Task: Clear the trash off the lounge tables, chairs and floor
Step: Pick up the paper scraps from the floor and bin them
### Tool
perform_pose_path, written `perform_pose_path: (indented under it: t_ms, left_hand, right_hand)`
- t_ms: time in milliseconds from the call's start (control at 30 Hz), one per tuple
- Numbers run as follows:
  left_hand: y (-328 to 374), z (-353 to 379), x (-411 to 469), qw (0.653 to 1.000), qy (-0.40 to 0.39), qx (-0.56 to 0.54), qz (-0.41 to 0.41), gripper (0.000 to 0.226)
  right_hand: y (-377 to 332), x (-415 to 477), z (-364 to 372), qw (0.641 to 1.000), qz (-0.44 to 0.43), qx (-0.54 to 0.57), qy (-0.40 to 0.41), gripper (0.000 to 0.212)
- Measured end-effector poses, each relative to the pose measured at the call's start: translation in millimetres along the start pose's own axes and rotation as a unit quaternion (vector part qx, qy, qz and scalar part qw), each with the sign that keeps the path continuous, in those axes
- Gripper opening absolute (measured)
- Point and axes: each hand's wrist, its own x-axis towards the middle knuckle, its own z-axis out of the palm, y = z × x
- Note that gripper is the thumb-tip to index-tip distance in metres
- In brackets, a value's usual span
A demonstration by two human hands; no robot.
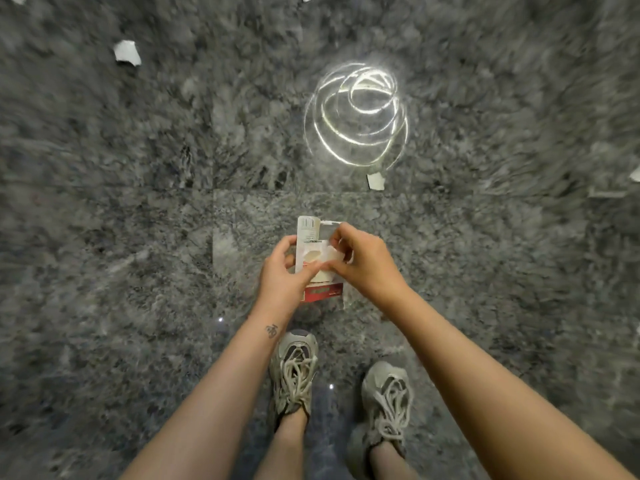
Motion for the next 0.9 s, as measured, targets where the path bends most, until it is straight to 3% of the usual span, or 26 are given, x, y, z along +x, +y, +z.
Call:
perform_pose_path:
  t_ms: [100, 233, 400, 567, 667, 733, 900]
  left_hand:
    - [10.2, 16.1, 20.5, 0.999, 0.039, 0.007, 0.002, 0.033]
    - [0.9, 40.6, 65.0, 0.995, 0.097, -0.014, -0.023, 0.034]
    - [-30.9, 72.9, 123.2, 0.990, 0.132, -0.050, -0.013, 0.034]
    - [-67.0, 94.8, 158.4, 0.982, 0.162, -0.094, -0.027, 0.035]
    - [-75.8, 102.5, 163.8, 0.978, 0.182, -0.095, -0.028, 0.034]
    - [-74.6, 106.9, 162.3, 0.976, 0.189, -0.100, -0.038, 0.033]
    - [-29.0, 122.2, 133.9, 0.980, 0.178, -0.083, -0.032, 0.032]
  right_hand:
    - [22.3, 23.6, -20.7, 0.997, 0.000, 0.025, 0.067, 0.032]
    - [88.7, 75.6, -38.1, 0.970, 0.141, 0.062, 0.188, 0.025]
    - [176.0, 150.3, -31.3, 0.952, 0.242, -0.009, 0.187, 0.029]
    - [213.4, 194.8, -4.2, 0.952, 0.237, -0.100, 0.166, 0.038]
    - [219.1, 196.2, 5.0, 0.953, 0.208, -0.143, 0.168, 0.020]
    - [217.9, 187.7, -0.2, 0.959, 0.198, -0.112, 0.168, 0.004]
    - [174.6, 133.9, -53.1, 0.964, 0.141, 0.143, 0.175, 0.030]
